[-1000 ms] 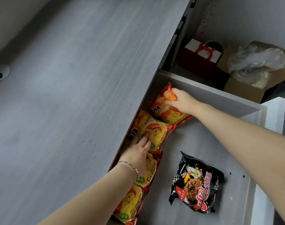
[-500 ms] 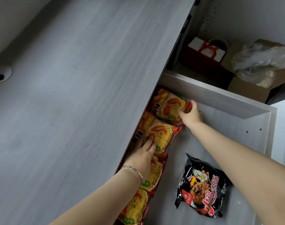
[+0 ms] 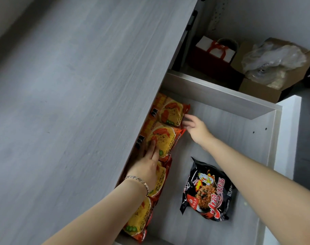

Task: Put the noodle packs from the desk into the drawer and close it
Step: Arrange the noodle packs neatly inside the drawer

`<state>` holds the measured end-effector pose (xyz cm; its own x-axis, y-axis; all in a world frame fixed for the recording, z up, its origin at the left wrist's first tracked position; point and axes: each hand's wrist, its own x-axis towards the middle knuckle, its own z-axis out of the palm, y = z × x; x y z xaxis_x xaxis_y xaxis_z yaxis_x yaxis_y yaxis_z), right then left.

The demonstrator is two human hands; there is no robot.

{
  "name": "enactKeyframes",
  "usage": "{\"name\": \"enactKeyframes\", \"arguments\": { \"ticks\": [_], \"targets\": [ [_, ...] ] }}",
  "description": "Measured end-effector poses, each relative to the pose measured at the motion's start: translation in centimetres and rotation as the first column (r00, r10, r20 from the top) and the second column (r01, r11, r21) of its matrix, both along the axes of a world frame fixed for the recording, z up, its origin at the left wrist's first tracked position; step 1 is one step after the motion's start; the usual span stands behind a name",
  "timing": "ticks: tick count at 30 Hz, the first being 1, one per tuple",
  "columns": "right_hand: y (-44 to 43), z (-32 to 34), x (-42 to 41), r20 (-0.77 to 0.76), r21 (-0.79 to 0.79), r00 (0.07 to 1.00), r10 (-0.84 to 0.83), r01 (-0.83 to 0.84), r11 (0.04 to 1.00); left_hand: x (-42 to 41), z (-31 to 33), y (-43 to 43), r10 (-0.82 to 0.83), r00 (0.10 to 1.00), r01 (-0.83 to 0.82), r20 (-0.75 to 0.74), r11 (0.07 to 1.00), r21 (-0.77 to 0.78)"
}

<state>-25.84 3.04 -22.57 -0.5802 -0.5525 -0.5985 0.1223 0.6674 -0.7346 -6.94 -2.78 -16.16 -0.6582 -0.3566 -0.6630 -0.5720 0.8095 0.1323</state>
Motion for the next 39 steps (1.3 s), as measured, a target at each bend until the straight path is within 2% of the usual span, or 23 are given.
{"name": "enactKeyframes", "arguments": {
  "ticks": [3, 5, 7, 8, 9, 12, 16, 19, 22, 24, 26, 31, 34, 37, 39],
  "targets": [
    [4.2, 1.4, 1.9, -0.157, 0.107, 0.987, 0.044, -0.028, 0.994, 0.8, 0.8, 1.6, 0.078, 0.996, -0.075, -0.051, 0.995, 0.061],
    [7.9, 2.0, 3.4, -0.258, 0.316, 0.954, 0.153, -0.067, 0.946, 1.9, 1.3, 2.7, 0.032, 0.997, -0.029, -0.075, 0.999, 0.041],
    [11.6, 2.5, 5.2, -0.210, 0.581, 0.927, 0.310, -0.136, 0.802, 3.2, 1.3, 3.7, -0.014, 0.997, 0.016, -0.073, 1.000, 0.027],
    [13.1, 2.6, 6.1, -0.154, 0.650, 0.933, 0.326, -0.153, 0.744, 4.0, 1.4, 4.2, -0.033, 0.998, 0.034, -0.058, 0.999, 0.025],
    [14.2, 2.7, 6.8, -0.104, 0.664, 0.953, 0.284, -0.146, 0.734, 4.9, 1.4, 4.6, -0.038, 0.999, 0.039, -0.033, 0.999, 0.028],
    [15.4, 2.5, 8.1, -0.071, 0.561, 0.997, 0.019, 0.024, 0.827, 7.1, 1.3, 5.8, -0.006, 1.000, 0.005, 0.022, 0.999, 0.047],
    [15.2, 2.3, 9.3, -0.083, 0.406, 0.987, -0.136, 0.158, 0.900, 8.5, 1.4, 6.1, 0.089, 0.996, -0.090, 0.014, 0.993, 0.079],
    [15.9, 2.5, 10.7, -0.074, 0.174, 0.987, -0.140, 0.151, 0.973, 8.9, 1.5, 5.8, 0.207, 0.978, -0.204, -0.014, 0.972, 0.115],
    [16.2, 3.2, 12.8, 0.015, 0.067, 1.000, 0.000, -0.001, 0.998, 9.6, 1.6, 5.3, 0.263, 0.964, -0.255, -0.027, 0.953, 0.162],
    [16.5, 2.7, 14.4, 0.059, 0.080, 0.996, 0.070, -0.074, 0.994, 10.1, 1.7, 5.1, 0.238, 0.971, -0.231, -0.019, 0.957, 0.174],
    [16.9, 1.9, 15.7, 0.048, 0.116, 0.997, 0.055, -0.061, 0.991, 10.4, 1.8, 5.0, 0.205, 0.979, -0.201, -0.004, 0.964, 0.176],
    [16.3, 1.1, 16.8, -0.130, 0.312, 0.983, 0.132, -0.086, 0.946, 10.5, 2.1, 4.7, 0.159, 0.987, -0.163, 0.034, 0.970, 0.181],
    [15.7, 1.3, 16.7, -0.139, 0.307, 0.977, 0.160, -0.111, 0.945, 10.5, 2.1, 4.6, 0.135, 0.989, -0.143, 0.055, 0.975, 0.170],
    [15.8, 1.5, 15.9, -0.082, 0.358, 0.944, 0.319, -0.271, 0.894, 10.4, 2.0, 4.5, 0.113, 0.990, -0.126, 0.088, 0.979, 0.163],
    [15.9, 2.0, 14.6, -0.014, 0.435, 0.871, 0.491, -0.437, 0.787, 10.1, 2.1, 4.5, 0.094, 0.989, -0.111, 0.117, 0.983, 0.147]
  ]
}}
